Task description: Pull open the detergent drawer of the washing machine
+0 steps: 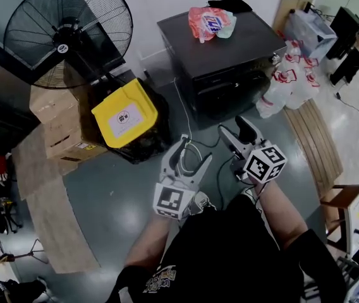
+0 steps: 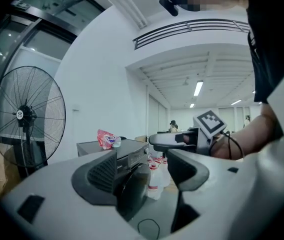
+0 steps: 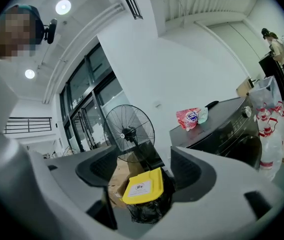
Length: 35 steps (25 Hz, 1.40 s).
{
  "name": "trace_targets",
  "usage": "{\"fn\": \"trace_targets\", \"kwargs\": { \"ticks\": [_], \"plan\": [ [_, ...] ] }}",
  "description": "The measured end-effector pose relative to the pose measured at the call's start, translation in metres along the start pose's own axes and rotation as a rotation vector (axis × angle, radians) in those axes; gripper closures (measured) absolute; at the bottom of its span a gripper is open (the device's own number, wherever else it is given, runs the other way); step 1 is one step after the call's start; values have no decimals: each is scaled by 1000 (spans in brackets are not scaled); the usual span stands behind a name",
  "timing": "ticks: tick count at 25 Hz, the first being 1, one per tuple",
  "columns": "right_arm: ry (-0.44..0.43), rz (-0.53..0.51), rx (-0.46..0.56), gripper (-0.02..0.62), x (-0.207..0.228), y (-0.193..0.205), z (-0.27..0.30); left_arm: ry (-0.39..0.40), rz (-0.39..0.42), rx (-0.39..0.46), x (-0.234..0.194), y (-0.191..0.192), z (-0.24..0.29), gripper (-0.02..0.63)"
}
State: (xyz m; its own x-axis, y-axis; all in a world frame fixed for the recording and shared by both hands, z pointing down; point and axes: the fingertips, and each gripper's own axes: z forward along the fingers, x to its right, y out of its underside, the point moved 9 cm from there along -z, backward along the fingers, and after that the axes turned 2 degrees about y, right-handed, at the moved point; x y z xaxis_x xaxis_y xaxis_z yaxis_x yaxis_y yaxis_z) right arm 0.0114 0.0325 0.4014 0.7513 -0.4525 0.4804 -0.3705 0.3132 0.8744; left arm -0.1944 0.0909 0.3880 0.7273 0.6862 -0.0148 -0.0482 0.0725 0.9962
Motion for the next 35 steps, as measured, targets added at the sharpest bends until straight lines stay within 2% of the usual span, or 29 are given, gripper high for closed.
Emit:
{"fn": "trace_targets", "kwargs": {
  "ticks": [9, 14, 25, 28, 32, 35],
  "plan": [
    [1, 113, 19, 201, 13, 4, 30, 31, -11, -22, -17, -5, 10, 319],
    [1, 174, 4, 189, 30, 10, 49, 16, -4, -6, -25, 1, 22, 319],
    [22, 365, -73, 181, 103, 29, 99, -10, -34, -57, -38, 8, 73, 319],
    [14, 432, -82, 181, 123, 33, 113, -13, -47, -72, -44, 9, 91, 319],
    [-40, 526, -67, 176, 146, 37, 135, -27, -75, -95, -50, 16, 116, 319],
    [-25, 641, -78, 170, 165, 47, 150, -34, -81, -106, -56, 22, 133, 319]
  ]
}}
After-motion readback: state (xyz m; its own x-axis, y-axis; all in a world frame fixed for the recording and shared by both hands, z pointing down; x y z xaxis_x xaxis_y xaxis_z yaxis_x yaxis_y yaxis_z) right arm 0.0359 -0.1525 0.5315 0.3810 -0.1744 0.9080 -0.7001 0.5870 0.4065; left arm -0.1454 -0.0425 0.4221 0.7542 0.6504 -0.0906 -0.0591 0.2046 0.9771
